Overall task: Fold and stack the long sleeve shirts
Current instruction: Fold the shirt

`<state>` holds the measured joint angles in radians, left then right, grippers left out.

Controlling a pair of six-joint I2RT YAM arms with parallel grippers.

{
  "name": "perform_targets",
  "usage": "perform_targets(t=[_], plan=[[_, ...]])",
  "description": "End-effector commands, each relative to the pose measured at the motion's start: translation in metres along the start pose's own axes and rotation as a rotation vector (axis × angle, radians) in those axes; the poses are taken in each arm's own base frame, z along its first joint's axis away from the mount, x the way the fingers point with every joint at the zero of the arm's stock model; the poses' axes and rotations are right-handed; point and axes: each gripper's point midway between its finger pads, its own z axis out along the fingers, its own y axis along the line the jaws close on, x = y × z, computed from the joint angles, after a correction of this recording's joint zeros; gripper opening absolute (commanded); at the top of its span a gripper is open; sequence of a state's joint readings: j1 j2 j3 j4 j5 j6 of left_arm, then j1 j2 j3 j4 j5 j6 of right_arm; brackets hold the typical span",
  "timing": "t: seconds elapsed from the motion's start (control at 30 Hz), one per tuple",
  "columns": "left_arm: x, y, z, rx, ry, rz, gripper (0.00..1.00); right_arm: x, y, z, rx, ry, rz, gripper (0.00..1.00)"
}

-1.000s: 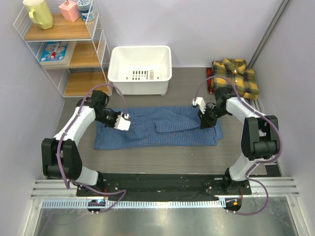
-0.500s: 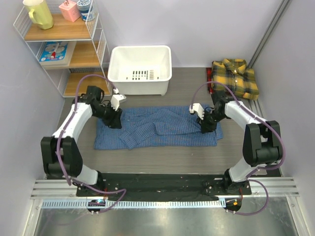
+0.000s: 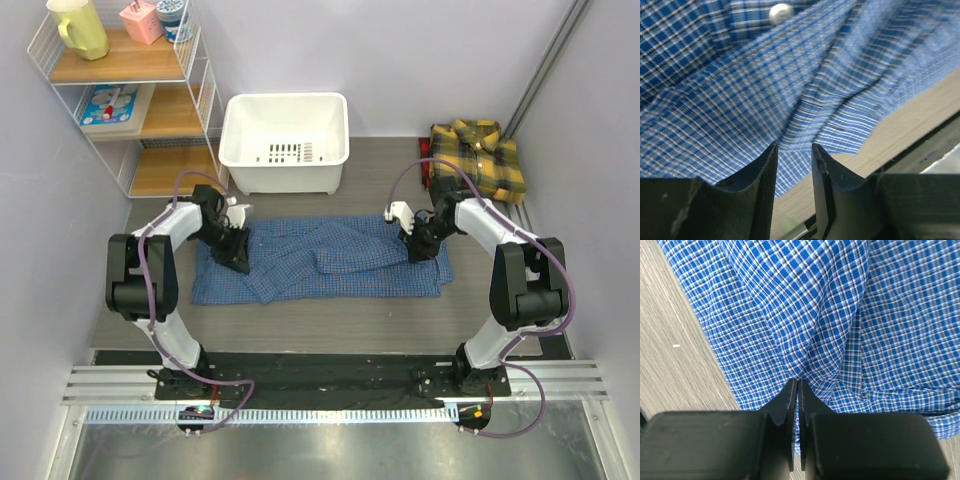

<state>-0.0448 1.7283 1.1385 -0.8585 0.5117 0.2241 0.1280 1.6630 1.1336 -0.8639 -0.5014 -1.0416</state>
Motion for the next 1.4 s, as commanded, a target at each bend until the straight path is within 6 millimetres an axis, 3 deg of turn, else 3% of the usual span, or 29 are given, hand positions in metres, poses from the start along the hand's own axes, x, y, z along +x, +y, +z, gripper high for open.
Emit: perform_targets(t=[0.0,0.17,0.43,0.57,0.67,0.73,0.8,0.83,0.9,0.93,1.03,1.07,1.17,1.2,1.33,1.37], plan=[[0.001,0.019,0.009,-0.067,0.032,0.004,0.34,-0.012,-0.013,-0.005,0.039,-0.020,-0.008,0.07],[0.013,0.015,0.017,-0.030,0.065,-0.001,0.33,-0.012,-0.015,-0.005,0.042,-0.020,-0.001,0.07],[0.013,0.003,0.018,0.034,0.037,0.005,0.30,-0.013,-0.018,-0.004,0.039,-0.018,0.014,0.07],[0.007,0.000,0.016,0.044,0.017,0.006,0.19,-0.015,-0.018,-0.003,0.037,-0.021,0.017,0.07],[0.002,-0.002,0.008,0.032,0.008,0.014,0.03,-0.014,-0.018,-0.004,0.043,-0.017,0.017,0.07],[-0.008,0.001,-0.002,0.004,0.002,0.032,0.00,-0.012,-0.019,-0.005,0.052,-0.009,0.019,0.05],[-0.006,0.007,-0.014,-0.043,0.064,0.046,0.00,-0.012,-0.019,-0.005,0.056,-0.008,0.021,0.03],[-0.024,0.012,-0.024,-0.079,0.042,0.073,0.00,-0.011,-0.018,-0.006,0.058,-0.006,0.020,0.03],[-0.026,0.024,-0.036,-0.146,0.084,0.083,0.00,-0.008,-0.016,-0.004,0.057,-0.005,0.026,0.01],[-0.037,0.031,-0.039,-0.168,0.087,0.106,0.00,-0.010,-0.017,-0.004,0.063,-0.009,0.022,0.01],[-0.039,0.043,-0.041,-0.205,0.151,0.109,0.00,-0.010,-0.017,-0.002,0.056,-0.007,0.033,0.02],[-0.046,0.049,-0.038,-0.214,0.162,0.108,0.00,-0.011,-0.015,0.002,0.045,-0.006,0.033,0.04],[-0.052,0.063,-0.029,-0.241,0.194,0.103,0.00,-0.013,-0.004,0.005,-0.007,0.016,-0.005,0.25],[-0.053,0.070,-0.028,-0.265,0.205,0.104,0.00,-0.012,0.001,0.005,-0.026,0.022,-0.015,0.38],[-0.054,0.084,-0.023,-0.315,0.220,0.099,0.02,-0.005,0.030,-0.005,-0.121,0.070,-0.058,0.55],[-0.058,0.087,-0.023,-0.328,0.199,0.098,0.09,-0.004,0.032,-0.008,-0.131,0.076,-0.054,0.60]])
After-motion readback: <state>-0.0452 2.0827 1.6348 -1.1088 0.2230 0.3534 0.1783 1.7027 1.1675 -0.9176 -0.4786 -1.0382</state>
